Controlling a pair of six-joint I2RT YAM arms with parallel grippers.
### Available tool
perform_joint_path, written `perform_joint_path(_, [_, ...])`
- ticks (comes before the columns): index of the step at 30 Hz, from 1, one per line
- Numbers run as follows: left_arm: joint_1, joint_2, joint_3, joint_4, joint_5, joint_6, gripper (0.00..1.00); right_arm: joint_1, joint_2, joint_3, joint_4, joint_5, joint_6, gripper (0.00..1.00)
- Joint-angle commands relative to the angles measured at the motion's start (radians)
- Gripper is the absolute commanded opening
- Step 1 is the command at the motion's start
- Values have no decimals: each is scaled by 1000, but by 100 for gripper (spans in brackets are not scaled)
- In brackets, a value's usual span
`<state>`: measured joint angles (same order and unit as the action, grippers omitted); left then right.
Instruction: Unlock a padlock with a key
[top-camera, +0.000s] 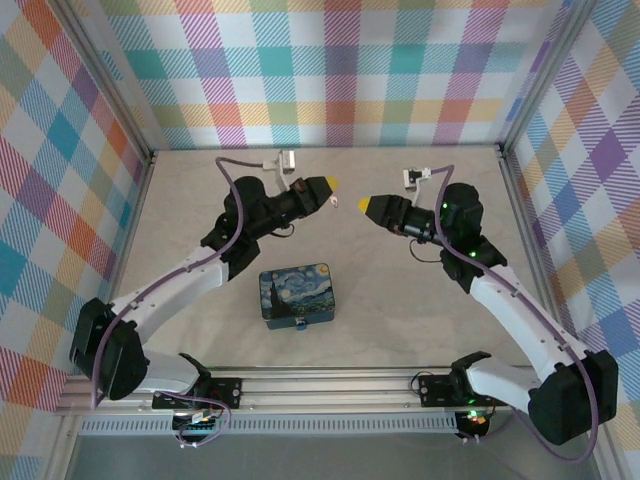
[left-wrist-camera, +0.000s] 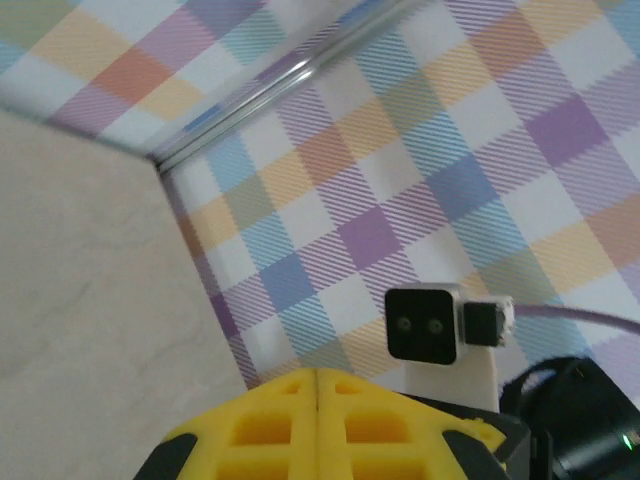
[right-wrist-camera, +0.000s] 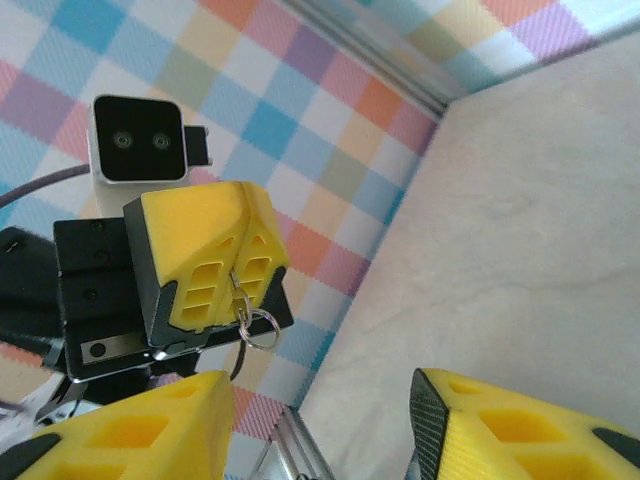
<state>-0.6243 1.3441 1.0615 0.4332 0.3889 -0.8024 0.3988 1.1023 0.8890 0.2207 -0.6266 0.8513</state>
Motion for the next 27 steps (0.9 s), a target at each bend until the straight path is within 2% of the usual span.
perform_joint_path(1, [-10,-7,14,76,69,96,0,27,21,11,163,-85,9,51])
perform_joint_path(12, [-11,5,-5,134,59,35,0,92,112,64,209,-74,36,49])
perform_joint_path(20, [-10,10,-7,129,56,29,0,103,119,86,217,-71,35,47])
perform_joint_path(27, [-11,18,-5,117,49,28,0,110,117,94,192,-47,36,37])
